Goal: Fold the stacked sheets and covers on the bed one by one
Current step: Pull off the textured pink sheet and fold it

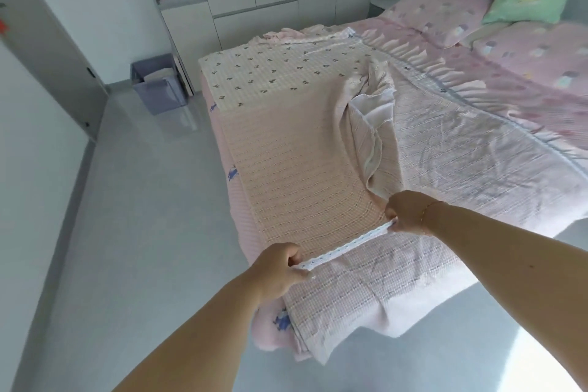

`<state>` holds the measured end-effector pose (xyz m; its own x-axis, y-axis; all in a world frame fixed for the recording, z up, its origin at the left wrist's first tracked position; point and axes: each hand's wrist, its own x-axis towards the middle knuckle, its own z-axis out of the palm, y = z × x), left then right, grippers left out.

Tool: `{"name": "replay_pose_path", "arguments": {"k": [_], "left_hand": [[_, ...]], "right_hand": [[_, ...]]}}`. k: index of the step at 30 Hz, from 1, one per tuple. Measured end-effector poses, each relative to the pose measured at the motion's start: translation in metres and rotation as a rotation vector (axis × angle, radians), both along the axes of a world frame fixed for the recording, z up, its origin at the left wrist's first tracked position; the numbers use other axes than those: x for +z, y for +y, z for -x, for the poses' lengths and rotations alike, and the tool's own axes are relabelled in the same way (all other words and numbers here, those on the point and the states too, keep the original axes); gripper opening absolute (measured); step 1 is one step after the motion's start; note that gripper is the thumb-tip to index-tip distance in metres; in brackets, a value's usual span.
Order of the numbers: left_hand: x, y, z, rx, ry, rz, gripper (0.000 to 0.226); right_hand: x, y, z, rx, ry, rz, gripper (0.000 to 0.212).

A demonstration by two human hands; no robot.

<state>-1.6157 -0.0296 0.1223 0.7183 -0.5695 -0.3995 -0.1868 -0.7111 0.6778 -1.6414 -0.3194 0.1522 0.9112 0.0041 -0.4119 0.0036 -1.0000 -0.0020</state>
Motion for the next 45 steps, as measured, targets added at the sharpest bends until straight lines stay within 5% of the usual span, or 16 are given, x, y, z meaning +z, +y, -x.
{"name": "replay_pose_path", "arguments": {"k": [17, 45], "left_hand": [[-0.007, -0.039, 0.181, 0.252, -0.075, -0.181, 0.038], [0.008, -0.049, 0.419, 0.074, -0.061, -0.276, 0.046]], "right_hand": [[-0.025, -0.047, 0.125, 0.310, 0.063, -0.027, 0.032], [0.012, -0.052, 0.368, 0.193, 0.154, -0.070, 0.031]]}}
